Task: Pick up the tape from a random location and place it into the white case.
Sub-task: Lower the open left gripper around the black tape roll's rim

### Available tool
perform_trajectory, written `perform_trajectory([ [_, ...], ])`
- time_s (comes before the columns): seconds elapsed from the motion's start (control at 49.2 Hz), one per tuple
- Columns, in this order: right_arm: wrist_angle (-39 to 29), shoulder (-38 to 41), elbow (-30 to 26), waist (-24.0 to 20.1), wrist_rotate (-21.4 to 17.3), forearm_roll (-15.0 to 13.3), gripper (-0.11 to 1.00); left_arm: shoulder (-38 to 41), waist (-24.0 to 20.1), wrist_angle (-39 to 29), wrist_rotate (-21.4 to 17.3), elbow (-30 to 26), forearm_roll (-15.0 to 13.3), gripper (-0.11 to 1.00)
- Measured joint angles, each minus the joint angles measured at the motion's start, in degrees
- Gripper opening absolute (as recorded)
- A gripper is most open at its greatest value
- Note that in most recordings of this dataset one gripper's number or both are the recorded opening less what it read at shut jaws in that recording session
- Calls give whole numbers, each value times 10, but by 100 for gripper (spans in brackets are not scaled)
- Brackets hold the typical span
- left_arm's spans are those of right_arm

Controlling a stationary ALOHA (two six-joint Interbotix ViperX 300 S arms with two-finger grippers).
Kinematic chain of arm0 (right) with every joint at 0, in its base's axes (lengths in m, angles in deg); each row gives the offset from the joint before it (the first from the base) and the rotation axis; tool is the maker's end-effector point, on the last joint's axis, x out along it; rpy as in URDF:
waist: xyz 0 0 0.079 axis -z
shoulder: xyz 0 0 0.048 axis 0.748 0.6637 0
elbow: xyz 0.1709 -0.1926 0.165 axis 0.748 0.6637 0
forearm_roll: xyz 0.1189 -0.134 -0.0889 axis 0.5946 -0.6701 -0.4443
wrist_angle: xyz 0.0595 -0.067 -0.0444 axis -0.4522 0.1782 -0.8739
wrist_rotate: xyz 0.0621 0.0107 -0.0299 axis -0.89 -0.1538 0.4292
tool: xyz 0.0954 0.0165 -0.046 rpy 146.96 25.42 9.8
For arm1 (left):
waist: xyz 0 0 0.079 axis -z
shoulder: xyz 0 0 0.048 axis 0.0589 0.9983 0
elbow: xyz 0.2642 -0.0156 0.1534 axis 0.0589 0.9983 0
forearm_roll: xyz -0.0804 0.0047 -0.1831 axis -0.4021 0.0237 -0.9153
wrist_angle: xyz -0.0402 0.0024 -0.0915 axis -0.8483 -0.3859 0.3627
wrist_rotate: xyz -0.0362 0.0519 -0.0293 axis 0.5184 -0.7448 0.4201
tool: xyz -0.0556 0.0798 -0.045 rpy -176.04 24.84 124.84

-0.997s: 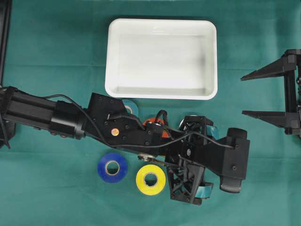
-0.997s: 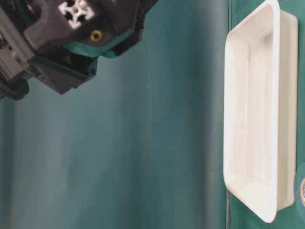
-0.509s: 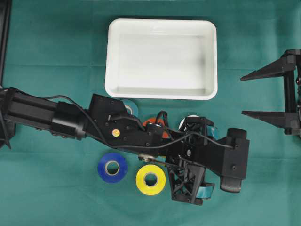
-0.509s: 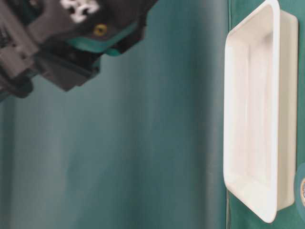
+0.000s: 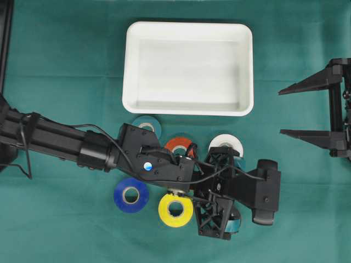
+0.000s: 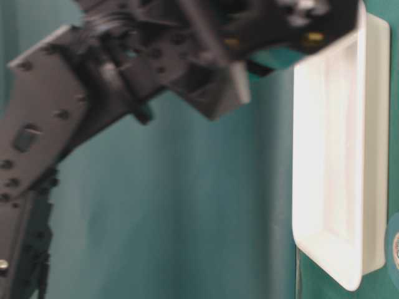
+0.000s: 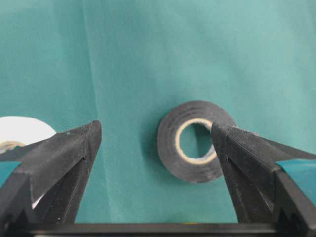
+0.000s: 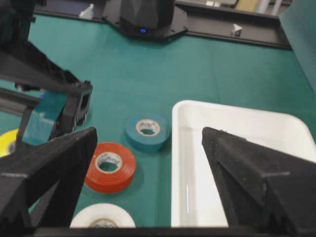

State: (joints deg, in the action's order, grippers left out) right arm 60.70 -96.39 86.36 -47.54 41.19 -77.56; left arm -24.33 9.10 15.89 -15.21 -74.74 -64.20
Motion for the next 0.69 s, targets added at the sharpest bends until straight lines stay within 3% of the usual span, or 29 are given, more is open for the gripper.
perform_trajectory([
  [0.692,-2,23,0,0,0,-7,91,67,11,61,9,28,-1,99],
])
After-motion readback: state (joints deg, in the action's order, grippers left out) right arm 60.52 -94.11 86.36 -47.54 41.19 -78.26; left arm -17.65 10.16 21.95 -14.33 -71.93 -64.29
